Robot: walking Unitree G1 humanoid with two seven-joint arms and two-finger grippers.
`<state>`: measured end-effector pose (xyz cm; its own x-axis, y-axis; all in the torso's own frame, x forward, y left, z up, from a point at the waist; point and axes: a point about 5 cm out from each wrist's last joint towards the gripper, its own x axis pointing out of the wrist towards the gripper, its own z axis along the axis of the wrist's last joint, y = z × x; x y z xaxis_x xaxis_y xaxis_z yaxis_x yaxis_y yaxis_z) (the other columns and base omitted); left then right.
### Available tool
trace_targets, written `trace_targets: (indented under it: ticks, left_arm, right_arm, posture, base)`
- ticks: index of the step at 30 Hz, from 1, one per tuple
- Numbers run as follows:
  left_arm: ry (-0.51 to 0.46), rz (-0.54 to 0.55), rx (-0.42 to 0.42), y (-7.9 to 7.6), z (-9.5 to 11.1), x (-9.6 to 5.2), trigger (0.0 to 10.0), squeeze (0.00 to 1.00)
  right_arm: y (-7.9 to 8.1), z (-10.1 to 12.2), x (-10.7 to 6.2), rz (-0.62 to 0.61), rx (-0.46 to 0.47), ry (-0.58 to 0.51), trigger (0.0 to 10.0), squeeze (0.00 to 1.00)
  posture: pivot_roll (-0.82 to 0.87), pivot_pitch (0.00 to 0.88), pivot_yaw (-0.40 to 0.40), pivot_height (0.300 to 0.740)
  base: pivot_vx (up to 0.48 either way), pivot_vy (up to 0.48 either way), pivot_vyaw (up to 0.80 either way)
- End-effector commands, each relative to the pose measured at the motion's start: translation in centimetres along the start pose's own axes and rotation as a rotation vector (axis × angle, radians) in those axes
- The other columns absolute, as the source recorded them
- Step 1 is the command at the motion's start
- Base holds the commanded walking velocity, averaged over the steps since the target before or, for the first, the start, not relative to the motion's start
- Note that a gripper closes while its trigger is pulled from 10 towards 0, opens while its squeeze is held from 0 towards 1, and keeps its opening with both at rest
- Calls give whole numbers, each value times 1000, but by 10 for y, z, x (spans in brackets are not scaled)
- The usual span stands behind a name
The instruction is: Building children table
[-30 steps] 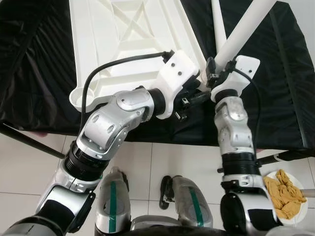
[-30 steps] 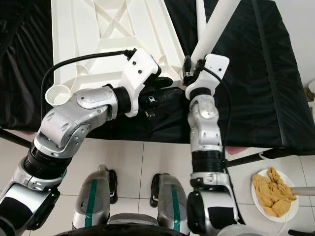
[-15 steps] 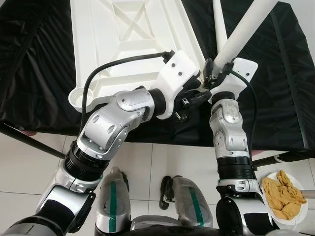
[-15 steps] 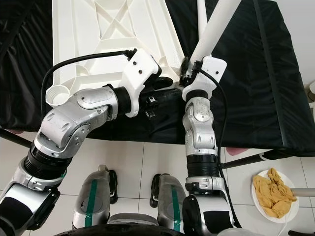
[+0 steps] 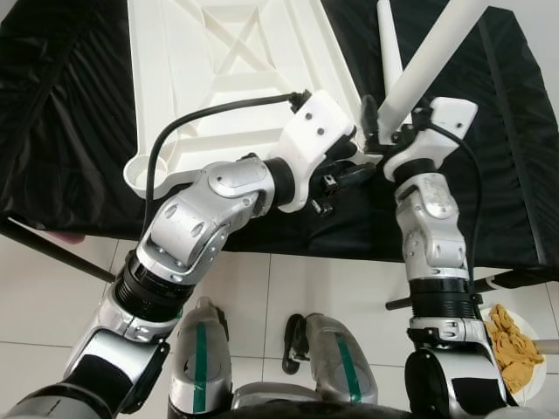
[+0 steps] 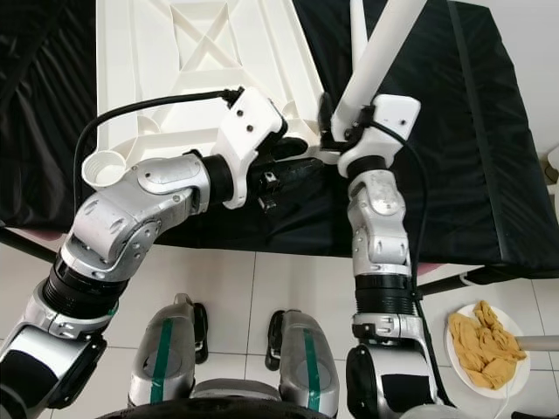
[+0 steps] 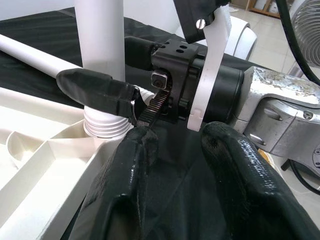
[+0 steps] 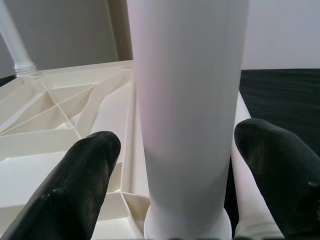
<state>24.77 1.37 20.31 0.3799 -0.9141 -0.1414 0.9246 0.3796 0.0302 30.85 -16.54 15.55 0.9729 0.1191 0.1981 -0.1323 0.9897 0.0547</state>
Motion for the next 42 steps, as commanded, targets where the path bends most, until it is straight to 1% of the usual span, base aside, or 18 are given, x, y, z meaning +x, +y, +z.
trace_targets:
  ticks: [1, 3, 4, 6, 7, 8, 9, 10, 11, 12, 14, 17, 20, 24, 33, 34, 42]
  left_arm:
    - [-6, -32, 9, -4, 2, 2, 10000, 0]
    - [-6, -32, 9, -4, 2, 2, 10000, 0]
    - [-5, -33, 9, -4, 2, 2, 10000, 0]
    - [-5, -33, 9, -4, 2, 2, 10000, 0]
    - [-5, -33, 9, -4, 3, 2, 10000, 0]
    - [-5, -33, 9, -4, 3, 2, 10000, 0]
    - [-4, -32, 11, -3, 3, 1, 10000, 0]
    - [-4, -32, 11, -3, 3, 1, 10000, 0]
    - [-3, -29, 14, -2, 4, 1, 10000, 0]
    - [-3, -28, 15, -1, 4, 1, 10000, 0]
    - [-3, -28, 15, -1, 4, 1, 10000, 0]
    - [-1, -26, 16, -1, 4, 0, 10000, 0]
    - [0, -26, 16, 0, 4, 0, 10000, 0]
    - [3, -30, 16, 0, 4, 0, 10000, 0]
    - [8, -38, 20, 0, 5, 0, 10000, 0]
    - [9, -41, 21, 0, 5, 0, 10000, 0]
    - [10, -45, 23, -1, 5, 0, 10000, 0]
  right_arm:
    - [-8, -2, 0, 45, -9, 12, 10000, 1000]
    - [-8, -2, 0, 45, -9, 12, 10000, 1000]
    - [-14, -1, 2, 87, -36, 21, 10000, 98]
    - [-14, -1, 2, 87, -36, 21, 10000, 98]
    - [-20, -2, 4, 144, -59, 32, 10000, 0]
    - [-20, -2, 4, 144, -59, 32, 10000, 0]
    - [-26, -4, 6, 200, -82, 48, 10000, 0]
    - [-26, -4, 6, 200, -82, 48, 10000, 0]
    - [-34, -6, 10, 278, -76, 69, 10000, 0]
    - [-36, -7, 12, 293, -73, 74, 10000, 0]
    - [-36, -7, 12, 293, -73, 74, 10000, 0]
    - [-40, -8, 15, 336, -54, 91, 10000, 0]
    - [-41, -8, 16, 351, -56, 93, 10000, 0]
    - [-42, -11, 19, 408, -51, 114, 10000, 0]
    - [-44, -17, 28, 437, -54, 117, 10000, 0]
    - [-46, -18, 28, 437, -47, 120, 0, 0]
    - [-46, -19, 28, 452, -46, 114, 0, 0]
  posture:
    - [34, 0, -68, 740]
    - [34, 0, -68, 740]
    - [31, 4, -64, 740]
    - [31, 4, -64, 740]
    - [32, 8, -61, 740]
    - [32, 8, -61, 740]
    - [31, 10, -57, 740]
    - [31, 10, -57, 740]
    - [34, 18, -53, 740]
    - [35, 18, -52, 740]
    - [35, 18, -52, 740]
    - [37, 21, -48, 740]
    - [38, 26, -46, 740]
    - [41, 28, -40, 740]
    - [40, 23, -30, 740]
    - [40, 23, -26, 740]
    - [40, 25, -26, 740]
  base:
    - [0, 0, 0]
    - [0, 0, 0]
    - [0, 0, 0]
    - [0, 0, 0]
    - [0, 0, 0]
    - [0, 0, 0]
    - [0, 0, 0]
    - [0, 0, 0]
    - [0, 0, 0]
    - [0, 0, 0]
    - [0, 0, 0]
    - [0, 0, 0]
    - [0, 0, 0]
    - [0, 0, 0]
    - [0, 0, 0]
    - [0, 0, 0]
    - [0, 0, 0]
